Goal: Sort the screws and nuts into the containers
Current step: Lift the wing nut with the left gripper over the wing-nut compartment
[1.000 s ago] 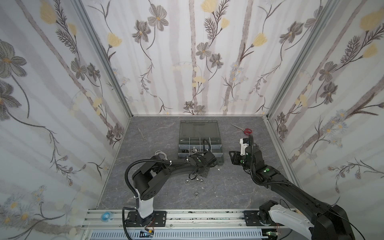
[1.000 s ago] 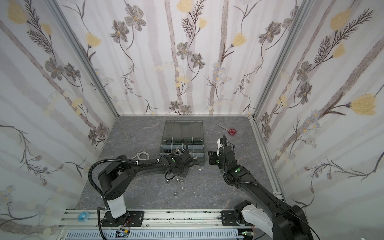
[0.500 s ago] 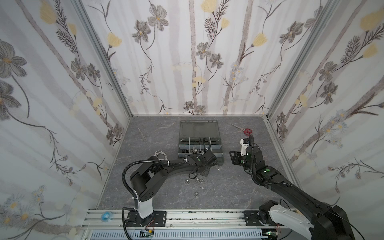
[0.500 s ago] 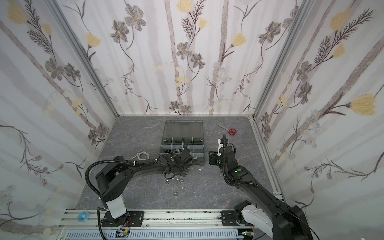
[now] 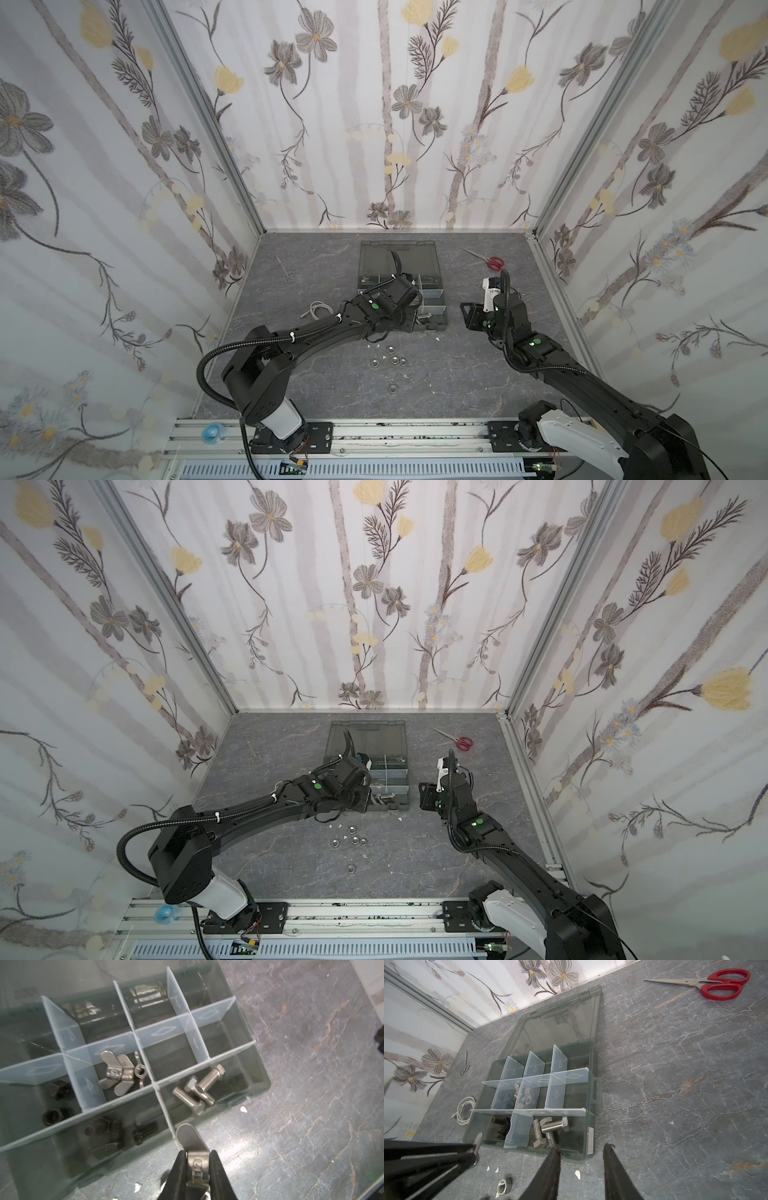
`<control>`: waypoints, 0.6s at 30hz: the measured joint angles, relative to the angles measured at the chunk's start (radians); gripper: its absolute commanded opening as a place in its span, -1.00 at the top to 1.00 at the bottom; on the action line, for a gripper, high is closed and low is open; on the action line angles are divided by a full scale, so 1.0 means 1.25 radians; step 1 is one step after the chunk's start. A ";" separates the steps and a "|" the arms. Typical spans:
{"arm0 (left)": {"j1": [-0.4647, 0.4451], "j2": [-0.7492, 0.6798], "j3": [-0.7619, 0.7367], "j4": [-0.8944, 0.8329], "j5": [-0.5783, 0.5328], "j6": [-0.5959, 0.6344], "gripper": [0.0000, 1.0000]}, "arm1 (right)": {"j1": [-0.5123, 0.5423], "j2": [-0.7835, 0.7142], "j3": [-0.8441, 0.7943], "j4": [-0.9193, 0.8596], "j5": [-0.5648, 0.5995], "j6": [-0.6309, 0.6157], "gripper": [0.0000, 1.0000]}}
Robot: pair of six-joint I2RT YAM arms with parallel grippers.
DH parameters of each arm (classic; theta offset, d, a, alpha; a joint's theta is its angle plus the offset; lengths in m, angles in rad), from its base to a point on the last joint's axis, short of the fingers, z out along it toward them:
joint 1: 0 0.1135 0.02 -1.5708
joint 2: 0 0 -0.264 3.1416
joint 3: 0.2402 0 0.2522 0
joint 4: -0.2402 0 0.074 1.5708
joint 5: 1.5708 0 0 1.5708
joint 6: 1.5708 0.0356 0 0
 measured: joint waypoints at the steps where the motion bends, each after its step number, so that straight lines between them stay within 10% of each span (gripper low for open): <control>1: 0.017 -0.001 0.002 0.004 0.000 0.001 0.65 | -0.001 -0.002 0.000 0.000 0.000 0.000 0.29; 18: 0.163 0.084 0.022 0.072 0.030 0.019 0.65 | -0.006 -0.032 -0.007 -0.002 0.002 0.010 0.28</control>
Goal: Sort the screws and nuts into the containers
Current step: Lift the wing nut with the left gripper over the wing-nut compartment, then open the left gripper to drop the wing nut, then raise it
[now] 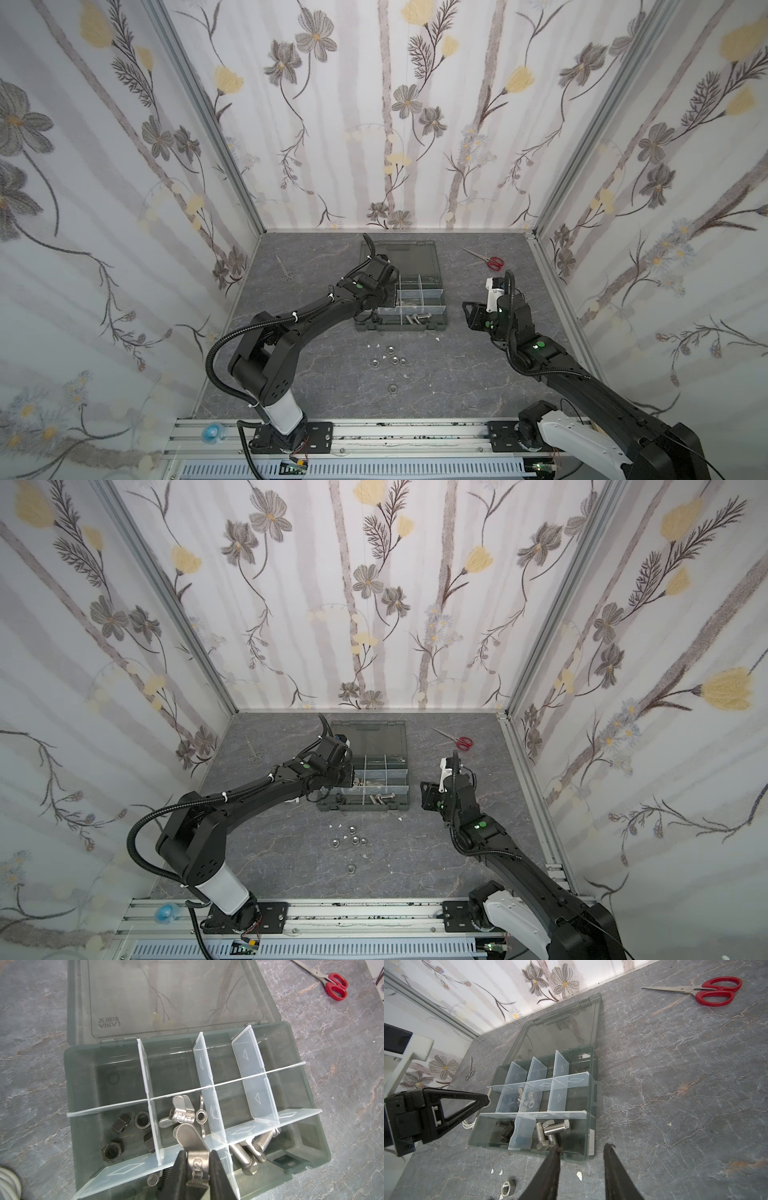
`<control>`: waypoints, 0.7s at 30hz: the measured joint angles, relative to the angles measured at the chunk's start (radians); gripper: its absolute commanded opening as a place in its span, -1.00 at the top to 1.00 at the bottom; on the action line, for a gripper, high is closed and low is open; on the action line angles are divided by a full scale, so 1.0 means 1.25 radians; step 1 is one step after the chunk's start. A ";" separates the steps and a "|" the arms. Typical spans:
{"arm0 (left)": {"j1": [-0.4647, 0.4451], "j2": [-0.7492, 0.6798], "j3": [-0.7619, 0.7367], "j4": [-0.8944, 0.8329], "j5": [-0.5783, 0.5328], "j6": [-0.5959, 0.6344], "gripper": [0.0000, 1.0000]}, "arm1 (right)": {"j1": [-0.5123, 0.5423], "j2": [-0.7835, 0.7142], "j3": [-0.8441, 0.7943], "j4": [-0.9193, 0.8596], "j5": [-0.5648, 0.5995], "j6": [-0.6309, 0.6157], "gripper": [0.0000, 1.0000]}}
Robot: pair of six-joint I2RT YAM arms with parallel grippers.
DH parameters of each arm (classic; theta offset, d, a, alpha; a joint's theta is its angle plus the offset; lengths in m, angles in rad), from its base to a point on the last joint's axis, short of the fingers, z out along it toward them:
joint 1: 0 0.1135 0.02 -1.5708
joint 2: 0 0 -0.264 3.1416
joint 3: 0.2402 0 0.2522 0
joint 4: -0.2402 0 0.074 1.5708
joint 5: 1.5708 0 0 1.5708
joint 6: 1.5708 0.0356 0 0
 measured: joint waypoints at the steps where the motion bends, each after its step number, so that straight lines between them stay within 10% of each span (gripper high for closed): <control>1: 0.002 0.007 0.002 0.001 0.000 0.001 0.64 | 0.000 0.000 0.000 0.000 0.000 0.002 0.28; 21: 0.013 0.038 0.016 0.018 -0.010 -0.005 0.10 | -0.011 -0.025 -0.016 -0.003 0.002 0.002 0.27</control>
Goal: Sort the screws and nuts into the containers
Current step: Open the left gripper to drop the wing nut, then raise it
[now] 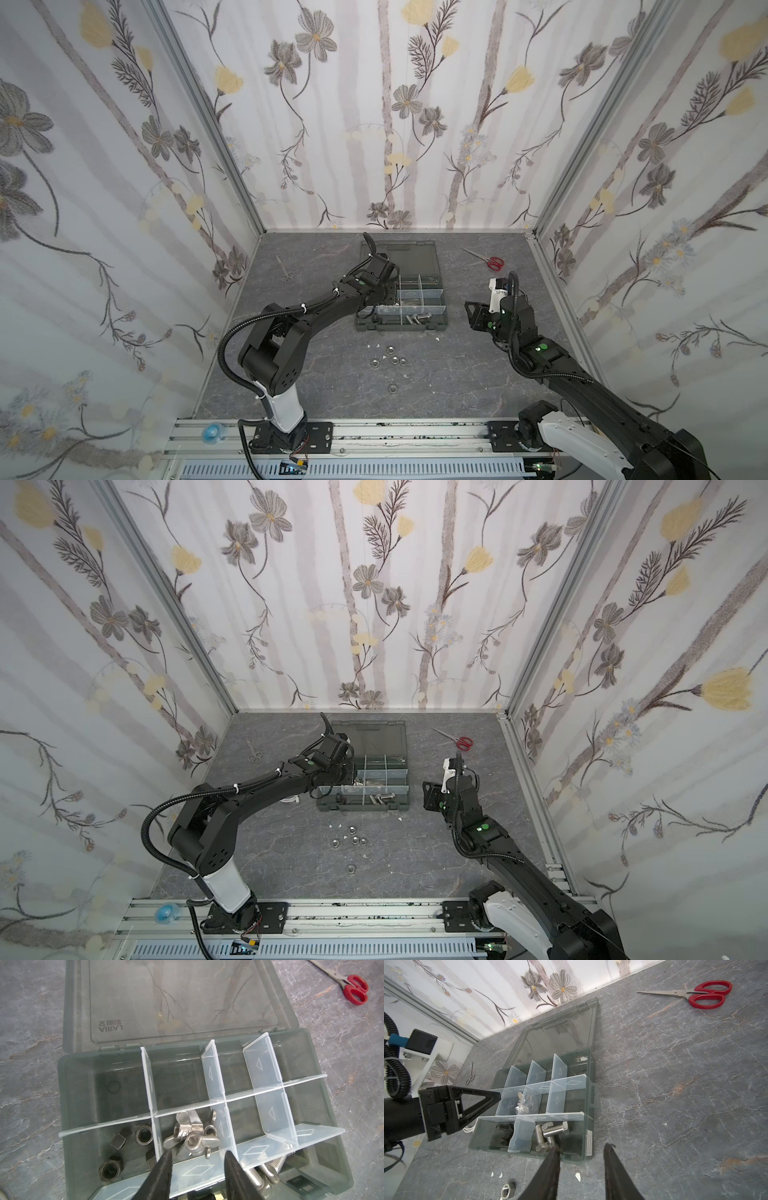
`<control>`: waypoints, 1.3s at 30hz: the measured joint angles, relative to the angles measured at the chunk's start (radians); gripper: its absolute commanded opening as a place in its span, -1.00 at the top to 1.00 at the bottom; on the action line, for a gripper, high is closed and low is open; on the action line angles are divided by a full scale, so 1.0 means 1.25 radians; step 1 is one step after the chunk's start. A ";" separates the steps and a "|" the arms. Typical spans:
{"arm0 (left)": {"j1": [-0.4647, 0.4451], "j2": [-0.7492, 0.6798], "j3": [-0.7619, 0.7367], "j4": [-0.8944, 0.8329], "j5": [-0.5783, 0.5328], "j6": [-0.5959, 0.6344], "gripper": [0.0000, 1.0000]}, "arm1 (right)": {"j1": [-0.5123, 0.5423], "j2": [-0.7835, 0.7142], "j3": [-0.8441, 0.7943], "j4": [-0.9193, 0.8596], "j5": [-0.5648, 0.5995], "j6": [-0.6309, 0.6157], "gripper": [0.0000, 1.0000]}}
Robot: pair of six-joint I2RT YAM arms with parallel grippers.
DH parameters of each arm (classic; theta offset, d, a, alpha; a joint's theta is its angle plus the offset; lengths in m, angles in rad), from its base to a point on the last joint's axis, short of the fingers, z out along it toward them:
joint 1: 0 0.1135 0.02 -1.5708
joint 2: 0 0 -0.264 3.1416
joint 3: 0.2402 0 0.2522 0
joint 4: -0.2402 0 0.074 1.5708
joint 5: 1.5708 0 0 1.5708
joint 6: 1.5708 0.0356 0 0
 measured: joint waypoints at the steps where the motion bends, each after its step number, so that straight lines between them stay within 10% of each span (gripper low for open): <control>1: 0.000 -0.010 -0.009 0.003 0.000 -0.002 0.10 | -0.001 -0.002 -0.003 0.000 0.000 0.000 0.27; 39: 0.001 -0.473 -0.390 0.145 -0.021 -0.113 -0.25 | -0.005 0.070 -0.003 0.014 -0.041 0.008 0.27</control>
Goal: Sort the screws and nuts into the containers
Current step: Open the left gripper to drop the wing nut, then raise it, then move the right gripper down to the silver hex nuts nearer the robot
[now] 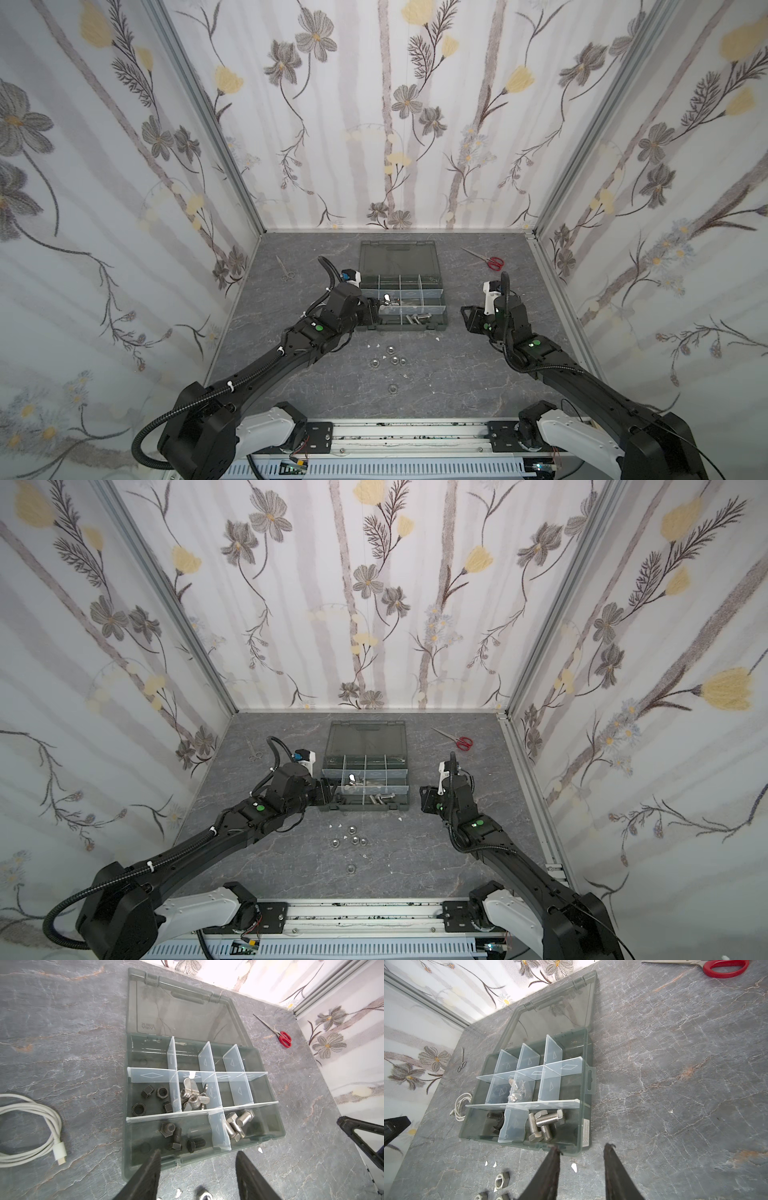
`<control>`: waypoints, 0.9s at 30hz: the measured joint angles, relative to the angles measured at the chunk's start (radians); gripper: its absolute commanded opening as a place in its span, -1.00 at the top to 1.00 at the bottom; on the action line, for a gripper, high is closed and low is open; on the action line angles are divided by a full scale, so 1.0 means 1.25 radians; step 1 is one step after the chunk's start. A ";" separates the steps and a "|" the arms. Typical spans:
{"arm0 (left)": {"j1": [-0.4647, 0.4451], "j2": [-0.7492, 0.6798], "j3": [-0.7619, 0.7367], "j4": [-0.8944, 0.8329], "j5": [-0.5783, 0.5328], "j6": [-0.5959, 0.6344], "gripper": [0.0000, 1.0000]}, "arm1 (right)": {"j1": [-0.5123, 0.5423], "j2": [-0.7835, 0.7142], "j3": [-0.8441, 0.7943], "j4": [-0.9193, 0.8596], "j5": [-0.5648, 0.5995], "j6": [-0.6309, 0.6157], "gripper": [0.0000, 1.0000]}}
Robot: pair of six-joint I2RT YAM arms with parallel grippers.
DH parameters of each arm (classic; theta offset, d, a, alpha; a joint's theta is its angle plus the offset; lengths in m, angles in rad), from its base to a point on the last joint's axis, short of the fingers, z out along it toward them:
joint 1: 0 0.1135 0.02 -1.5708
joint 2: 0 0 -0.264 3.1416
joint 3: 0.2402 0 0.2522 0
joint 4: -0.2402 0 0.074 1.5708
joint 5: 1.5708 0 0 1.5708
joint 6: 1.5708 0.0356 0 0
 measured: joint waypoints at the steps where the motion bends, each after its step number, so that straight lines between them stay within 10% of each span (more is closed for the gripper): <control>1: 0.000 -0.017 -0.015 0.000 -0.008 -0.007 -0.26 | 0.000 0.003 0.000 0.001 -0.002 0.000 0.27; 14: 0.001 -0.152 -0.139 0.028 -0.059 -0.096 -0.37 | 0.052 0.037 -0.012 0.049 -0.045 -0.009 0.23; 27: 0.001 -0.246 -0.204 0.035 -0.118 -0.163 -0.43 | 0.329 0.256 0.144 0.013 -0.100 -0.125 0.12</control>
